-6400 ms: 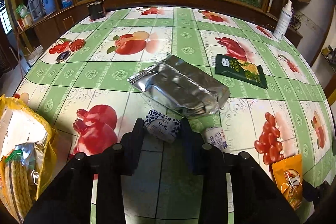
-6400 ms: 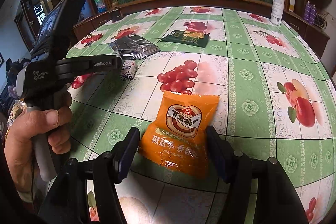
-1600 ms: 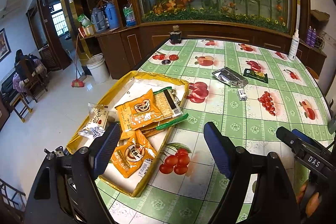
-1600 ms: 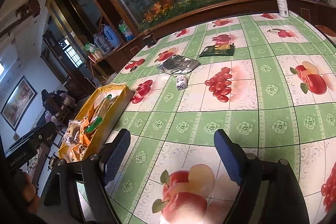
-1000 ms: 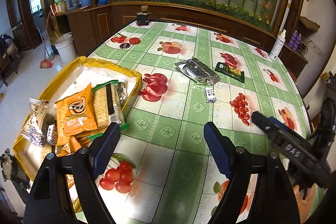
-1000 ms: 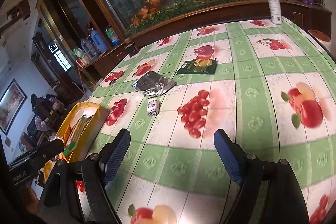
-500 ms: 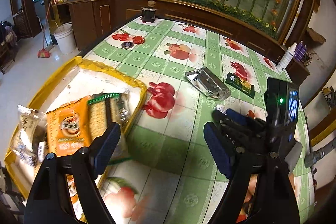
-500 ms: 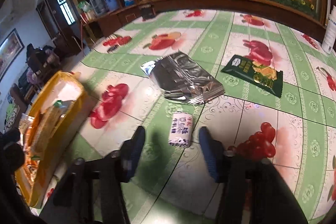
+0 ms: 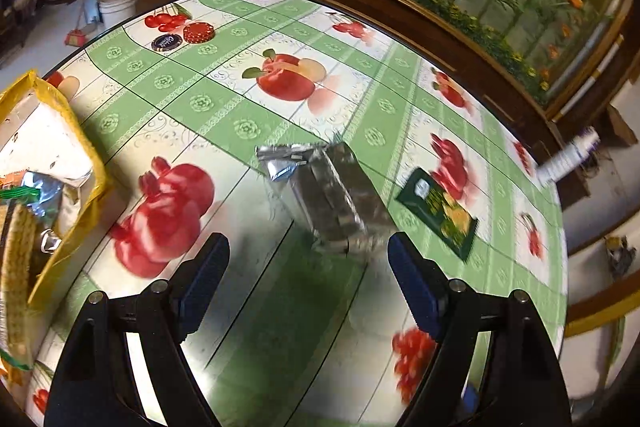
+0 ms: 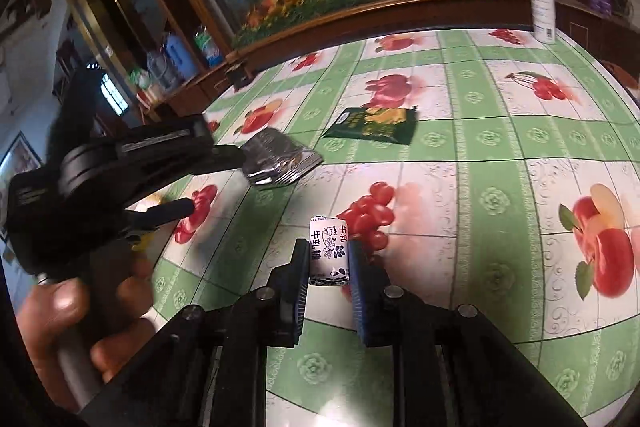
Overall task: Organize snacks
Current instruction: 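Grasp the silver foil bag with the left tool while the right tool grasps a milk candy bar, then carry the foil bag and candy bar into the tray and open both tools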
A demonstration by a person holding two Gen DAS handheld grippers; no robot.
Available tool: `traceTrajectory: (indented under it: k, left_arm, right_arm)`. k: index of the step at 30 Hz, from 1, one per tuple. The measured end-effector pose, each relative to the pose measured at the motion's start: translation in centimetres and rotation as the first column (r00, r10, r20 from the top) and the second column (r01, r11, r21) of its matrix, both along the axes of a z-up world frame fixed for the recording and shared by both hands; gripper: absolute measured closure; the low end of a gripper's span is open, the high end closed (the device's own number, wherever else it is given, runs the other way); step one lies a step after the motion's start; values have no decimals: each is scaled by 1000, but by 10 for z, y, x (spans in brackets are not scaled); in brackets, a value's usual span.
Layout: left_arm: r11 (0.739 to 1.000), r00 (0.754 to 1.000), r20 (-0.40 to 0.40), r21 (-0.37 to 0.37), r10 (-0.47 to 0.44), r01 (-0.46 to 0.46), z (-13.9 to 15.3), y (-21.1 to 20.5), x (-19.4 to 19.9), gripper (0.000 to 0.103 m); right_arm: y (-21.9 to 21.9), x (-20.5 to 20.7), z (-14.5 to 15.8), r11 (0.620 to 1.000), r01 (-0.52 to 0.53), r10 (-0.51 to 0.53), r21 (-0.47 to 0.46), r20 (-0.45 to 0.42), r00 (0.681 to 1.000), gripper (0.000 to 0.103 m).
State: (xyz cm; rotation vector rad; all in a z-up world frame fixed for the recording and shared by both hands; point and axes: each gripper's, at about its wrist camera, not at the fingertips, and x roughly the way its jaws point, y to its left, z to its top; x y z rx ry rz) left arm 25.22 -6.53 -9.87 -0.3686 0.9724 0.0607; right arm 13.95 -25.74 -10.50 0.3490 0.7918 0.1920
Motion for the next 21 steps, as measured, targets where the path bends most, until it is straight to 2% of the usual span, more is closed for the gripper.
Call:
traceTrajectory:
  k: [4,5,6,7,11,12,14,15,17,21]
  left_arm:
    - [998,997,-28,7,70,-70,-13,-5,23,21]
    - [997,996,-57,22,72,-71,-20,-8,31,21]
    - [997,995,-68,48,70,-67,-24,-11,35,17]
    - [993,997,-49,102,64,-59,-24,-17,37,16]
    - [986,999,-17,166,26,-23,-28,-22,38,14]
    - [985,1000,-14,172,12,-9,-28,-21,38,17]
    - [985,1000,7,171,-27,25,-25,-18,33,43]
    - [986,999,6,161,-46,44,-23,-15,30,50]
    - [988,997,-2,135,-77,77,-22,-9,20,52]
    - [981,992,12,154,-125,121,-19,4,-12,56]
  right_arm:
    - [-3,7,-10,1000,-6,6,-7,-26,1000,83]
    - [-6,8,-12,1000,-8,8,6,-33,999,83]
    - [-8,9,-13,1000,-2,3,12,-39,999,83]
    - [-9,9,-14,1000,4,-4,6,-39,999,83]
    - [-16,7,-12,999,22,-22,30,-29,999,83]
    - [-16,7,-12,999,23,-22,30,-29,999,83]
    - [-15,7,-12,999,21,-20,27,-29,999,83]
    - [-14,7,-12,999,19,-18,28,-29,999,83]
    - [-13,7,-13,999,16,-15,30,-32,999,83]
    - [-14,7,-13,999,17,-15,45,-33,999,83]
